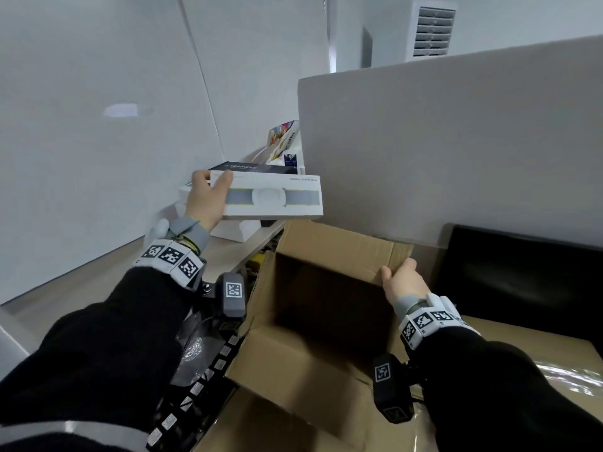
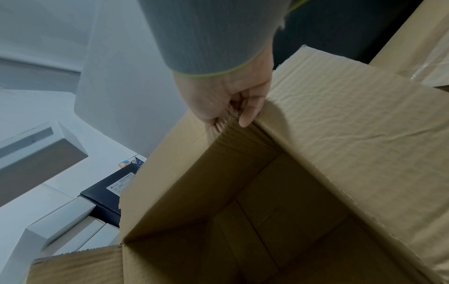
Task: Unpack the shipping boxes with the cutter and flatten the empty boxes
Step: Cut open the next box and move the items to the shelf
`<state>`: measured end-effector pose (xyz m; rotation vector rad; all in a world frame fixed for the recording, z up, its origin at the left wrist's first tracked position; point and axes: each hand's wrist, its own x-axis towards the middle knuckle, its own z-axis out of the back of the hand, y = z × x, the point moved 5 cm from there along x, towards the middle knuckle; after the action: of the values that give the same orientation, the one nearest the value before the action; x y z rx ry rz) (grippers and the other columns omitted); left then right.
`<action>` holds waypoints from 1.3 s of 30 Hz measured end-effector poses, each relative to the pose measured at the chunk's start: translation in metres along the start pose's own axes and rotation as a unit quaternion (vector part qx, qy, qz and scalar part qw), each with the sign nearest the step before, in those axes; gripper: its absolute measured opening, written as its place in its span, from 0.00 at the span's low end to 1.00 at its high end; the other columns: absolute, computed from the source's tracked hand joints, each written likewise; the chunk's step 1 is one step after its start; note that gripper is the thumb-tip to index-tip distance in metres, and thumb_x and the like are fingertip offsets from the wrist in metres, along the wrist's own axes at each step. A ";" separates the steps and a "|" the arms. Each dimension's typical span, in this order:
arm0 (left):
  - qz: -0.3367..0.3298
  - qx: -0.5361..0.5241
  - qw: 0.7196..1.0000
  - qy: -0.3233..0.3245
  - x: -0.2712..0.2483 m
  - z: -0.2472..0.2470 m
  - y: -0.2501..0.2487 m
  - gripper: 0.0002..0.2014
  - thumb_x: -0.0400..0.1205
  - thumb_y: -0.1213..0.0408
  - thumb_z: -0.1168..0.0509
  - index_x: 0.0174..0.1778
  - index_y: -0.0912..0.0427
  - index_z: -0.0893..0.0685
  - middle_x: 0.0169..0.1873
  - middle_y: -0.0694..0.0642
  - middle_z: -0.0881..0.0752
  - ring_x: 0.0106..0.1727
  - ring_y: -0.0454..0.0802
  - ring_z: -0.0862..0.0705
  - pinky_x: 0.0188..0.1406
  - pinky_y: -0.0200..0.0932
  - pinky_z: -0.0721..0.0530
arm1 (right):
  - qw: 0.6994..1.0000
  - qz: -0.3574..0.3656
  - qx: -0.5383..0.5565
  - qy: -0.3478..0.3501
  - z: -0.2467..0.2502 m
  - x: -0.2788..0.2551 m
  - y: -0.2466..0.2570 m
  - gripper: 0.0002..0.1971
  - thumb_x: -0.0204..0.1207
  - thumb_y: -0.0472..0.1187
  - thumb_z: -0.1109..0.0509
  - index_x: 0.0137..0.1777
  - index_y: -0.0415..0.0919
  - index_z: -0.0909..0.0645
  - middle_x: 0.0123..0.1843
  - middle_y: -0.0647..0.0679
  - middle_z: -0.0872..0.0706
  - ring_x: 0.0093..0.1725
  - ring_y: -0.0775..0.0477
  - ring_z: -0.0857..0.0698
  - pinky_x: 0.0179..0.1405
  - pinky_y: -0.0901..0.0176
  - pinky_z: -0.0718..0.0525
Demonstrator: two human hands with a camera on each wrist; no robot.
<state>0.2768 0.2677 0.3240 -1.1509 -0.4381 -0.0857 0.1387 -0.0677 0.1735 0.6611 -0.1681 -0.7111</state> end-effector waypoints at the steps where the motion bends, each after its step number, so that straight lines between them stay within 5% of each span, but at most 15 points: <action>1: 0.014 0.004 1.000 -0.003 0.005 0.002 0.003 0.24 0.84 0.49 0.40 0.68 0.65 0.29 0.54 0.55 0.23 0.54 0.53 0.22 0.51 0.42 0.27 | 1.000 -0.001 -0.003 -0.001 0.000 0.000 0.001 0.20 0.84 0.51 0.43 0.64 0.33 0.36 0.55 0.34 0.16 0.53 0.33 0.16 0.42 0.51 0.26; 5: 0.064 -0.010 0.998 -0.020 0.023 0.011 0.011 0.19 0.84 0.54 0.41 0.65 0.64 0.28 0.51 0.56 0.24 0.52 0.54 0.25 0.50 0.46 0.28 | 1.000 -0.011 -0.010 -0.006 0.001 0.002 0.003 0.19 0.84 0.51 0.43 0.63 0.34 0.35 0.55 0.34 0.16 0.52 0.33 0.16 0.40 0.51 0.27; 9: 0.076 -0.057 0.995 -0.015 0.041 0.018 0.018 0.10 0.72 0.56 0.41 0.40 0.58 0.31 0.34 0.53 0.31 0.43 0.52 0.31 0.34 0.44 0.34 | 1.000 -0.019 -0.013 -0.017 0.003 0.010 0.005 0.19 0.84 0.51 0.43 0.62 0.34 0.35 0.55 0.34 0.16 0.52 0.33 0.16 0.42 0.51 0.26; 11: 0.079 -0.078 0.993 -0.027 0.048 0.021 0.020 0.14 0.71 0.56 0.40 0.48 0.59 0.29 0.41 0.54 0.28 0.44 0.53 0.28 0.36 0.45 0.27 | 0.999 -0.022 -0.017 -0.020 0.003 0.014 0.006 0.19 0.84 0.51 0.43 0.62 0.34 0.35 0.55 0.35 0.16 0.52 0.33 0.16 0.42 0.50 0.25; 13: 0.094 -0.089 0.991 -0.036 0.059 0.024 0.026 0.19 0.76 0.58 0.39 0.61 0.58 0.31 0.52 0.56 0.25 0.51 0.55 0.25 0.50 0.50 0.22 | 0.999 -0.026 -0.022 -0.024 0.000 0.018 0.009 0.19 0.84 0.51 0.43 0.62 0.34 0.36 0.54 0.35 0.16 0.51 0.33 0.16 0.42 0.50 0.24; 18: 0.096 -0.088 0.991 -0.044 0.085 0.033 0.039 0.28 0.65 0.56 0.40 0.60 0.67 0.22 0.54 0.69 0.19 0.49 0.56 0.22 0.46 0.50 0.25 | 0.998 -0.035 -0.028 -0.033 -0.002 0.028 0.014 0.18 0.84 0.52 0.44 0.61 0.35 0.36 0.49 0.37 0.17 0.41 0.38 0.21 0.41 0.50 0.24; 22: 0.107 -0.076 0.990 -0.059 0.097 0.033 0.053 0.23 0.77 0.59 0.37 0.69 0.57 0.24 0.65 0.56 0.21 0.63 0.56 0.22 0.60 0.53 0.18 | 0.998 -0.038 -0.036 -0.047 -0.001 0.032 0.016 0.18 0.84 0.51 0.45 0.61 0.35 0.36 0.51 0.35 0.16 0.46 0.35 0.18 0.41 0.52 0.27; 24: 0.096 -0.055 0.991 -0.080 0.105 0.033 0.062 0.21 0.79 0.59 0.36 0.68 0.56 0.24 0.67 0.56 0.22 0.65 0.56 0.22 0.64 0.56 0.19 | 0.997 -0.040 -0.036 -0.051 -0.003 0.034 0.019 0.18 0.84 0.51 0.44 0.61 0.35 0.36 0.52 0.34 0.16 0.50 0.34 0.16 0.41 0.51 0.27; 31: -0.050 0.178 0.975 -0.126 0.106 0.015 0.047 0.13 0.81 0.66 0.41 0.53 0.53 0.10 0.60 0.62 0.19 0.64 0.66 0.24 0.58 0.50 0.25 | 0.996 -0.047 -0.039 -0.067 -0.006 0.041 0.022 0.18 0.85 0.51 0.45 0.60 0.35 0.36 0.49 0.35 0.16 0.41 0.37 0.20 0.39 0.52 0.28; 35: -0.137 0.202 0.969 -0.031 0.088 -0.030 0.011 0.16 0.78 0.54 0.42 0.57 0.44 0.11 0.62 0.57 0.18 0.65 0.63 0.25 0.61 0.53 0.25 | 0.995 -0.048 -0.044 -0.075 -0.007 0.044 0.023 0.18 0.85 0.51 0.45 0.61 0.34 0.36 0.49 0.35 0.16 0.47 0.34 0.17 0.40 0.52 0.28; 39: -0.165 0.320 0.924 0.129 0.060 -0.084 -0.006 0.26 0.75 0.36 0.36 0.68 0.37 0.22 0.70 0.49 0.26 0.73 0.58 0.33 0.69 0.58 0.38 | 0.995 -0.048 -0.045 -0.076 -0.008 0.046 0.024 0.18 0.85 0.51 0.45 0.61 0.34 0.36 0.49 0.34 0.15 0.48 0.33 0.16 0.40 0.51 0.28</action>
<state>0.3543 0.1992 0.3237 -0.4051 -0.3797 -0.3580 0.1896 -0.0799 0.1789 0.5327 -0.2437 -0.8574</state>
